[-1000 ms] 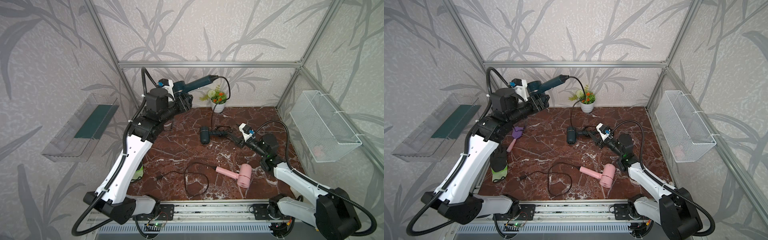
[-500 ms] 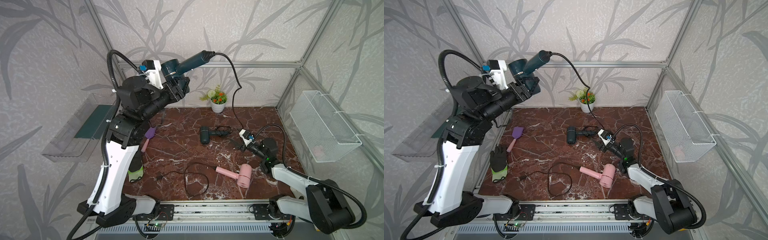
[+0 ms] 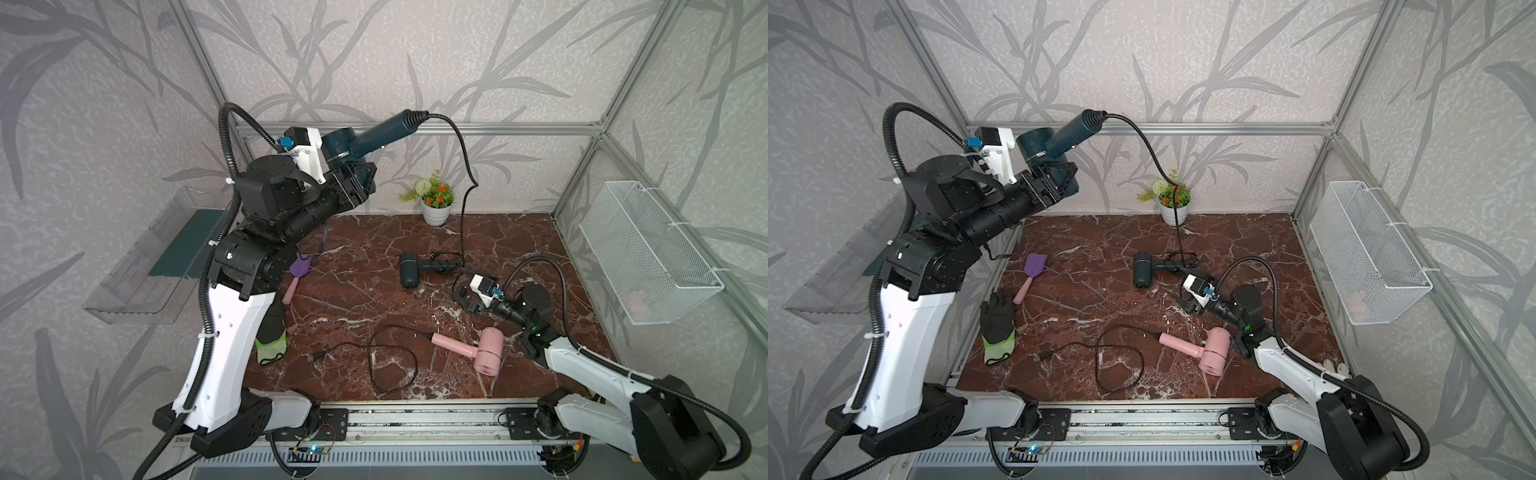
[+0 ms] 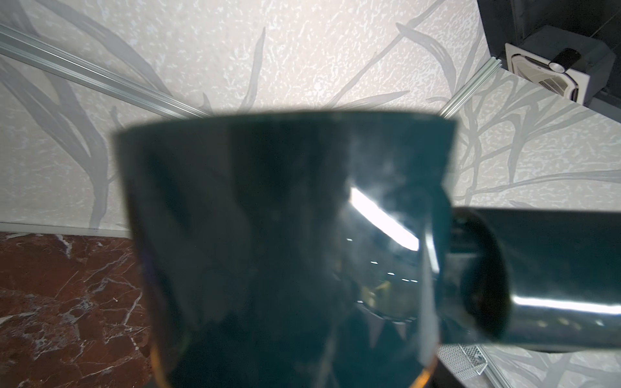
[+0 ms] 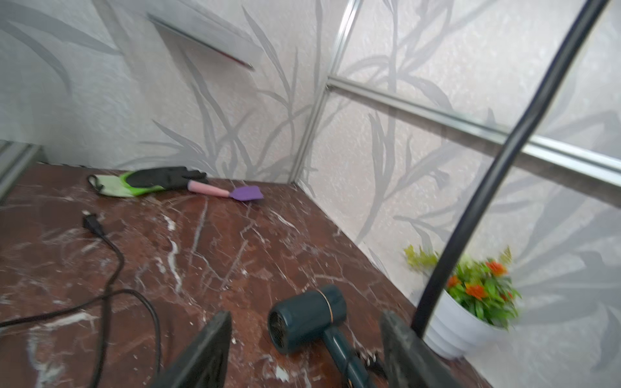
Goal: Wrap the cord around the hair dryer
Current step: Wrap the power cord around the hair dryer.
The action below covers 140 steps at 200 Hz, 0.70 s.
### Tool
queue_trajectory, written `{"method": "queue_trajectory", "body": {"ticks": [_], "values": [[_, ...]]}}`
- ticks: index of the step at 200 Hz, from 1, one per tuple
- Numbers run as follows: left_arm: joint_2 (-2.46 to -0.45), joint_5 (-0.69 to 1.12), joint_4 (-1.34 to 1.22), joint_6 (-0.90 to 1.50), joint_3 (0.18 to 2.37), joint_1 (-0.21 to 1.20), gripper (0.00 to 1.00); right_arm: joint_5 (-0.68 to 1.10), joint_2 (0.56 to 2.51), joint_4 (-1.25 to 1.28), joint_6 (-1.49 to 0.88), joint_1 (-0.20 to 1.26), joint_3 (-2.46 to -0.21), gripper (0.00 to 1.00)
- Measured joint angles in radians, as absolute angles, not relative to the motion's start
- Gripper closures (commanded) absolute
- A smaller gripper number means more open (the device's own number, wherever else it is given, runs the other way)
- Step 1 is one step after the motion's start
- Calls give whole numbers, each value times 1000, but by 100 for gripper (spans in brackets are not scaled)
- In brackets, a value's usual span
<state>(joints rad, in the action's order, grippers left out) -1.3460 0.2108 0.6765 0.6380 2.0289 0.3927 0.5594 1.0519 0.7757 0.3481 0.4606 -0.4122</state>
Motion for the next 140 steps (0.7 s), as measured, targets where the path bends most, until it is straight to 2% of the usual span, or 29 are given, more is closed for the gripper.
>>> {"method": "queue_trajectory", "body": {"ticks": [30,50,119,135,140], "values": [[-1374,199,680,635,2029,393,100,558,865,619,361,480,-413,29],[-1384,202,677,639,2018,393,100,543,830,548,365,480,-456,26],[-1351,201,657,650,1940,393,100,492,1192,620,207,487,-671,20],[-1341,200,656,650,1935,393,100,456,1238,632,160,491,-695,24],[-1337,200,656,650,1934,393,100,444,1246,635,148,492,-702,30]]}}
